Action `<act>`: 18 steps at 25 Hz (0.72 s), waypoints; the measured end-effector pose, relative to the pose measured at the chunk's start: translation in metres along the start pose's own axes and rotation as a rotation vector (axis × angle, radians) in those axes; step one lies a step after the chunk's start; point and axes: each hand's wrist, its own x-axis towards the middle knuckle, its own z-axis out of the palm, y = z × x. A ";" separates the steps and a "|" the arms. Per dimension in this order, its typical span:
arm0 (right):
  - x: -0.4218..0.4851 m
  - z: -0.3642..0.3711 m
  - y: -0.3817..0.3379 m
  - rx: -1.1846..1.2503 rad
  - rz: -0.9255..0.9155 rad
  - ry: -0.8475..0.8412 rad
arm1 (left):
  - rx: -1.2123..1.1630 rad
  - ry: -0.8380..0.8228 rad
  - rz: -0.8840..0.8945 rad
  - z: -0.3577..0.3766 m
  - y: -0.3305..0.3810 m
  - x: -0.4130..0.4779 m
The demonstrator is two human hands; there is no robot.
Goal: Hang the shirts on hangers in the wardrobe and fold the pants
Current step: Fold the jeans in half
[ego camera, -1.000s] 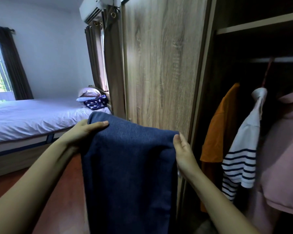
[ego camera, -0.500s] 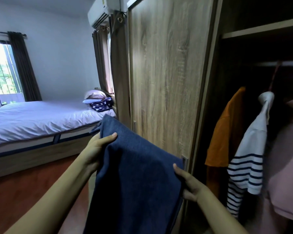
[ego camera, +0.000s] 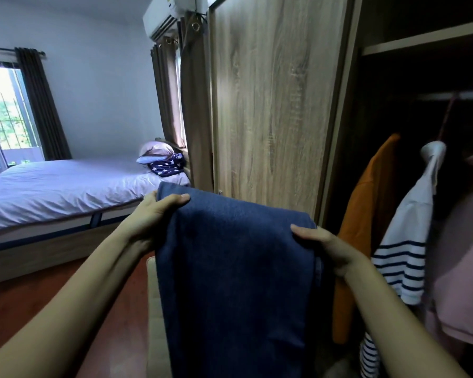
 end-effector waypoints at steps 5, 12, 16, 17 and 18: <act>-0.006 0.003 0.022 0.412 -0.057 -0.114 | -0.027 -0.025 -0.015 0.006 -0.001 0.001; -0.011 0.014 0.000 0.231 -0.175 -0.104 | 0.318 0.026 -0.039 -0.003 0.011 -0.006; -0.012 0.017 -0.015 0.190 -0.257 -0.074 | 0.427 -0.186 0.185 -0.020 0.008 -0.016; -0.011 0.017 -0.021 0.217 -0.268 -0.080 | 0.459 -0.214 0.236 -0.020 0.011 -0.018; -0.009 0.017 -0.029 0.253 -0.280 -0.116 | 0.465 -0.202 0.280 -0.019 0.014 -0.018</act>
